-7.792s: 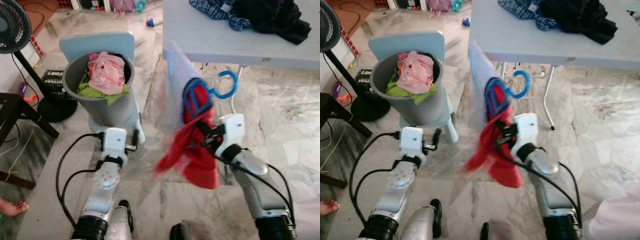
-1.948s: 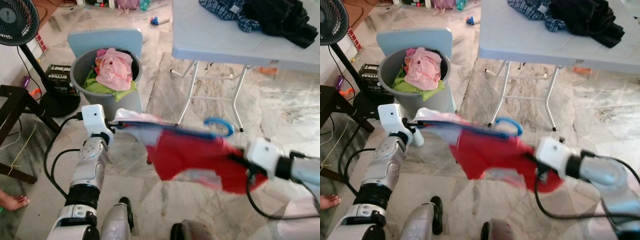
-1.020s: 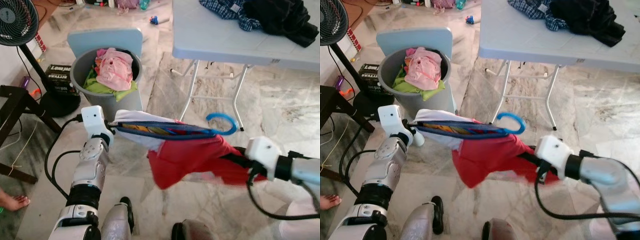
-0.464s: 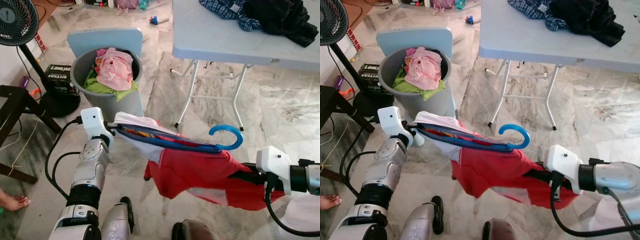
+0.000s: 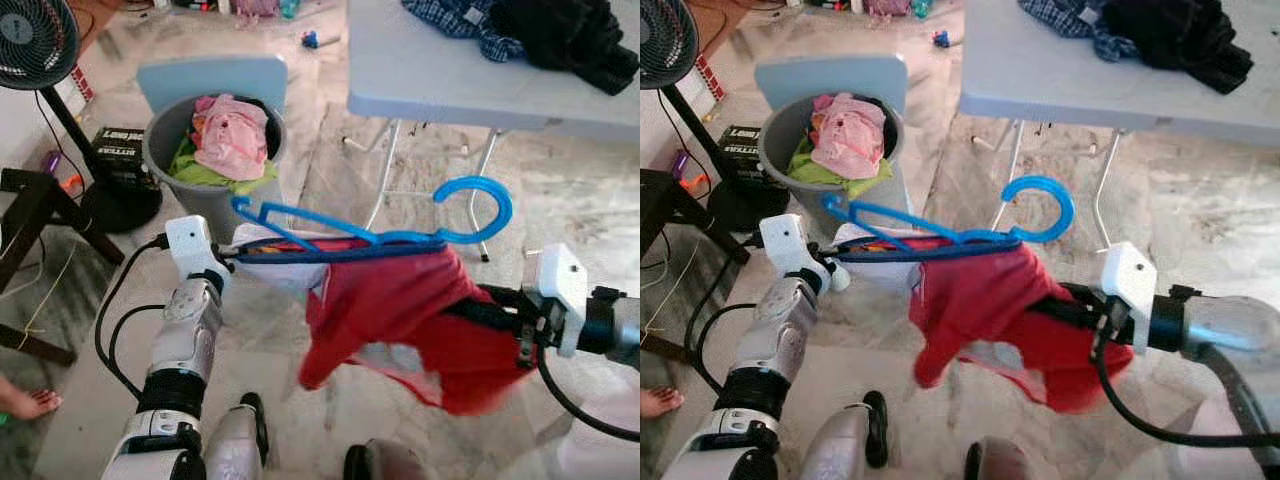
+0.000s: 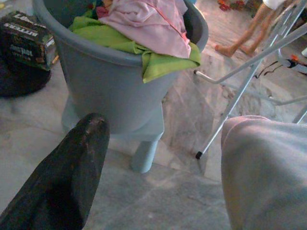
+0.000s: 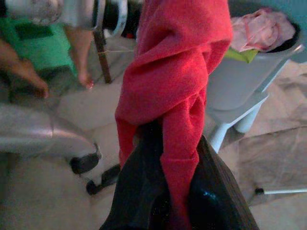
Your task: Hang hanger
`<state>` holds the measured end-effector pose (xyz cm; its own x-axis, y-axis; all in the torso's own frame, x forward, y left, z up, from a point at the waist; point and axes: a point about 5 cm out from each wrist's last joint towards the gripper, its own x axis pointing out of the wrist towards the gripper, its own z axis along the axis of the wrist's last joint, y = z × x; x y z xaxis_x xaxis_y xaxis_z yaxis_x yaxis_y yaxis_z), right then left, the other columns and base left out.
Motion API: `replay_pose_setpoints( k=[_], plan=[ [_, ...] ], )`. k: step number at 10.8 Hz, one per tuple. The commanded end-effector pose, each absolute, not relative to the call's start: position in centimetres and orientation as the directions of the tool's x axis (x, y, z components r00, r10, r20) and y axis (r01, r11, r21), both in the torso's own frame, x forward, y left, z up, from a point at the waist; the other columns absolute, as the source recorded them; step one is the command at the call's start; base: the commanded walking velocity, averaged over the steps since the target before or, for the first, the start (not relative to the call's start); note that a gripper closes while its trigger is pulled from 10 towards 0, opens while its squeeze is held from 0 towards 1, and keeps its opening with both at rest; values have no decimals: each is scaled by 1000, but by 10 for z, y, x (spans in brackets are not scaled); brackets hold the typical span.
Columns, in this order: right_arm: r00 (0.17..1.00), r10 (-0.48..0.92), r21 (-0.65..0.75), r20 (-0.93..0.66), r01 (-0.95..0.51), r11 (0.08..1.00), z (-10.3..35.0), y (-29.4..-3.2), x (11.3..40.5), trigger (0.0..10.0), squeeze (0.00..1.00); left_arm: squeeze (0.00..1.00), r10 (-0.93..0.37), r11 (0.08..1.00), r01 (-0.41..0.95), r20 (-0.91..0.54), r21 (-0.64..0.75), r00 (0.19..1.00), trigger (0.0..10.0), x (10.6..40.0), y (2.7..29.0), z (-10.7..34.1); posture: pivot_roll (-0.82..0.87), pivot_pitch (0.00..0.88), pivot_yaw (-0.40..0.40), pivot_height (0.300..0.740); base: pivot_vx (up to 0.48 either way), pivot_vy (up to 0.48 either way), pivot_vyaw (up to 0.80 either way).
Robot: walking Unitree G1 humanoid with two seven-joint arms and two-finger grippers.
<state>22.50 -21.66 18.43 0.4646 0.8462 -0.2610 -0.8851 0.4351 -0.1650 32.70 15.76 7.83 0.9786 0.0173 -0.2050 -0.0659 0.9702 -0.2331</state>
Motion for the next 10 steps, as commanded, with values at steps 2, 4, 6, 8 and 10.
replay_pose_setpoints(
  k=[2, 4, 6, 8, 10],
  plan=[
    [575, 818, -92, 29, -813, 575, 214, -196, 240, 10000, 0, 0, -3, 980, -57, -298, -191, 955, 10000, 317, 148, 58, -83, 183, -51, 740, 0, 0, 0],
    [709, 698, -63, 95, -696, 715, 201, -188, 262, 10000, 0, 1000, -173, 971, 123, -248, -203, 953, 10000, 312, 122, 61, -73, 185, -54, 740, 0, 0, 0],
    [815, 574, -289, -78, -570, 769, 169, -190, 275, 10000, 0, 1000, -503, 797, 551, -231, 248, 833, 10000, 291, 84, 60, -61, 189, -58, 740, 0, 0, 0],
    [880, 432, -552, -197, -464, 693, 141, -197, 295, 10000, 0, 1000, -673, 587, 741, -313, 325, 670, 10000, 265, 64, 43, -62, 194, -46, 740, 0, 0, 0],
    [899, 378, -607, -220, -429, 669, 131, -207, 307, 10000, 0, 1000, -722, 526, 765, -282, 371, 632, 10000, 260, 66, 54, -38, 201, -50, 740, 0, 0, 0]
  ],
)
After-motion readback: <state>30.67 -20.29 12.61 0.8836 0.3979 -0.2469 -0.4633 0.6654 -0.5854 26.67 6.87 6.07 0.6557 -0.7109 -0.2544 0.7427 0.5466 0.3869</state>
